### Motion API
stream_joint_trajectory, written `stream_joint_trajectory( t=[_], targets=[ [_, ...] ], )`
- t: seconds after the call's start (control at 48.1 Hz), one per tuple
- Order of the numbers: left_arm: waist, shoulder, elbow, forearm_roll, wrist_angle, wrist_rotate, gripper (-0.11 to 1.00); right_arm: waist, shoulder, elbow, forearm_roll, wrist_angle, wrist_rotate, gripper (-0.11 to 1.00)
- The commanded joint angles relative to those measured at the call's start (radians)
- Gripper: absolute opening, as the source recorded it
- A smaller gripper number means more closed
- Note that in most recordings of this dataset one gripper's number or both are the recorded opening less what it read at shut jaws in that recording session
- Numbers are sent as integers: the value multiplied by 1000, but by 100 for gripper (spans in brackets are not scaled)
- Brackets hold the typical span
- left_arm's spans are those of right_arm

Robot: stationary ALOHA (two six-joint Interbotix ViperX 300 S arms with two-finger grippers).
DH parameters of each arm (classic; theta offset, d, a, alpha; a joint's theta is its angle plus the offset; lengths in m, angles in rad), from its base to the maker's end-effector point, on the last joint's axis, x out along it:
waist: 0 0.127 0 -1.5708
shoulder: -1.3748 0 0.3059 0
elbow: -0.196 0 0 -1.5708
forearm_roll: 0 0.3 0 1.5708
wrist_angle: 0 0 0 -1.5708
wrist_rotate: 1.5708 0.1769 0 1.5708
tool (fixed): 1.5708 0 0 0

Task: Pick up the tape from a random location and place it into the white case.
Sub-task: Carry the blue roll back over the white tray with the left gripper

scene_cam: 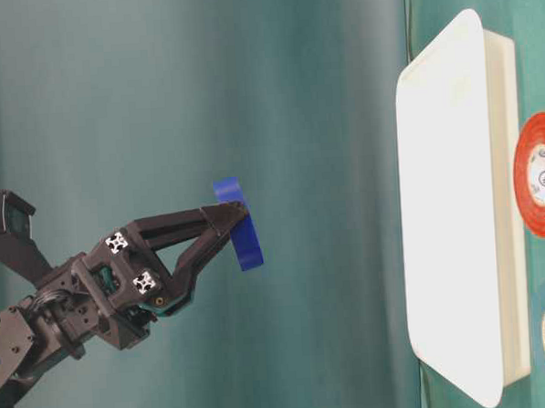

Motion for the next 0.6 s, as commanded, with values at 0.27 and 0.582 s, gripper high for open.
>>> stream_joint_trajectory(
  t=[0.27,0.582],
  targets=[
    [3,-37,2,2,-9,0,26,2,8,-20,-2,-6,-2,0],
    [3,-28,35,2,-31,0,26,3,8,-20,-2,-5,-2,0]
  ],
)
